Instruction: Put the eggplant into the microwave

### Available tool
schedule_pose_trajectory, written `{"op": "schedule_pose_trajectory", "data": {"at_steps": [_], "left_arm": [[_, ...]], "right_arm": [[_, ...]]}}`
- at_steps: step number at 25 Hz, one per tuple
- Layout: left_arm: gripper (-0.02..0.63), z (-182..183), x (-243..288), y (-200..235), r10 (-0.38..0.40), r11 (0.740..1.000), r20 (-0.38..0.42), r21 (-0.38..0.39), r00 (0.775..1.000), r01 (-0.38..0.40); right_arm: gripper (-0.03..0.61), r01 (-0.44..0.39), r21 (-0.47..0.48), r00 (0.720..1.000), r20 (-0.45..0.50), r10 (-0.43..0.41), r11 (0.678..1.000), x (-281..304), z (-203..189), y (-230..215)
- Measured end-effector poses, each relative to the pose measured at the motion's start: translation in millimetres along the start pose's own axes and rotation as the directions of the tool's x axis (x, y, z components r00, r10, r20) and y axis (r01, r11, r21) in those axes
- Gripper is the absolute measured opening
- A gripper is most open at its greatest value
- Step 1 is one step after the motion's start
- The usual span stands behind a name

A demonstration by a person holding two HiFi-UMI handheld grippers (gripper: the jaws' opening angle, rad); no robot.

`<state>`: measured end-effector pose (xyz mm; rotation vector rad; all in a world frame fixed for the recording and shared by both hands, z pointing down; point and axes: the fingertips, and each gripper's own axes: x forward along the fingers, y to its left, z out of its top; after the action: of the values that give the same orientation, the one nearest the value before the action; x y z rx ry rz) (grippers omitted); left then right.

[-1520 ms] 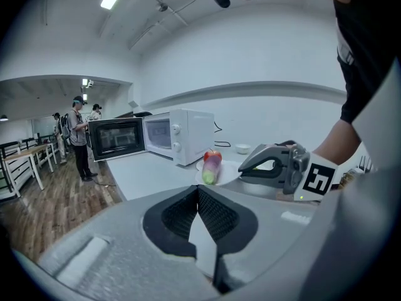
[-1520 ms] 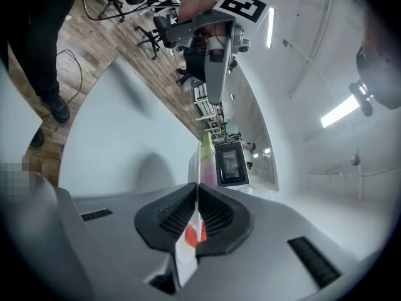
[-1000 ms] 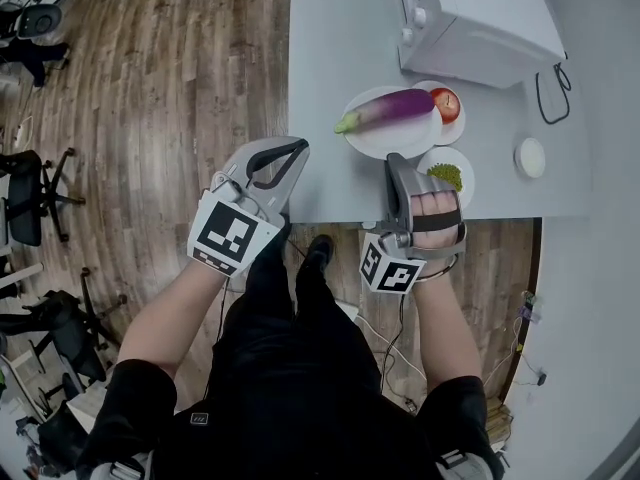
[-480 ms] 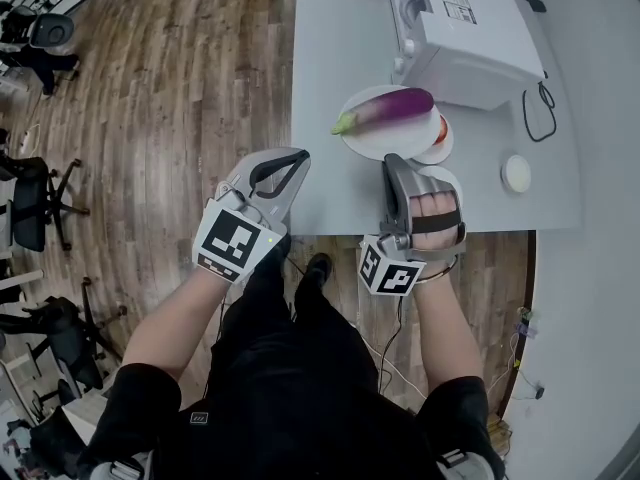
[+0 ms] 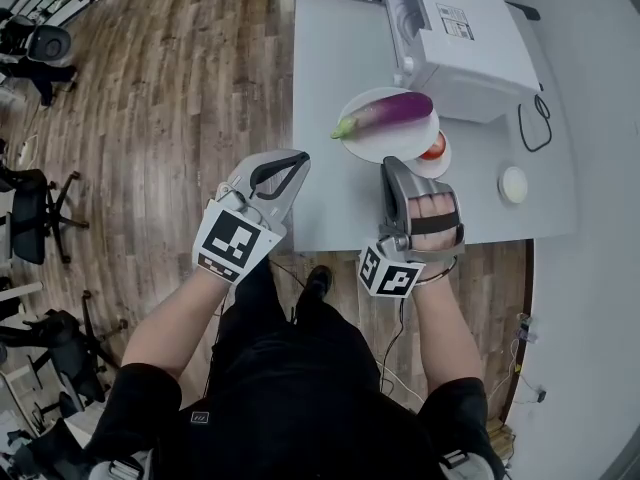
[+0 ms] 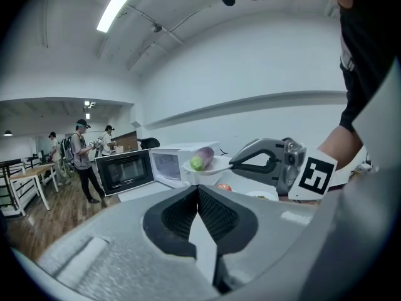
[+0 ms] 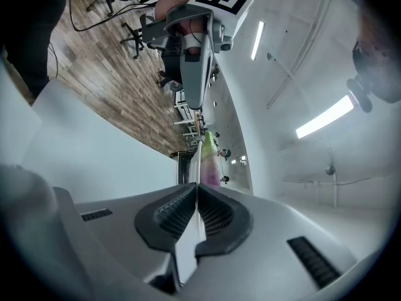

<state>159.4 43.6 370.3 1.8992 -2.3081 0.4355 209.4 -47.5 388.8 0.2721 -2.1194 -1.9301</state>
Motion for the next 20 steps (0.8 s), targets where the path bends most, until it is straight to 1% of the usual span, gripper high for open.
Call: {"op": "schedule_pose_trajectory", "data": {"at_steps": [5, 10, 20], "left_arm": [[0.009, 13.8, 3.4, 29.6, -0.022, 0.999, 0.022, 0.035, 1.0, 0.021], [0.009, 19.6, 8.4, 60.0, -0.065, 0.997, 0.029, 0.048, 0.997, 0.063], [0.009, 32.1, 22.7, 135.8, -0.148, 0.986, 0.061, 0.085, 0.987, 0.142]], "right_arm": [[0.023, 0.014, 0.007, 0.999, -0.033, -0.014, 1.0, 23.9, 8.5, -8.7], [0.023, 0.024, 0.013, 0.997, -0.075, -0.023, 1.0, 52.2, 18.4, -19.3], [0.023, 0.049, 0.012, 0.985, -0.167, -0.047, 0.999, 117.9, 42.8, -40.1]]}}
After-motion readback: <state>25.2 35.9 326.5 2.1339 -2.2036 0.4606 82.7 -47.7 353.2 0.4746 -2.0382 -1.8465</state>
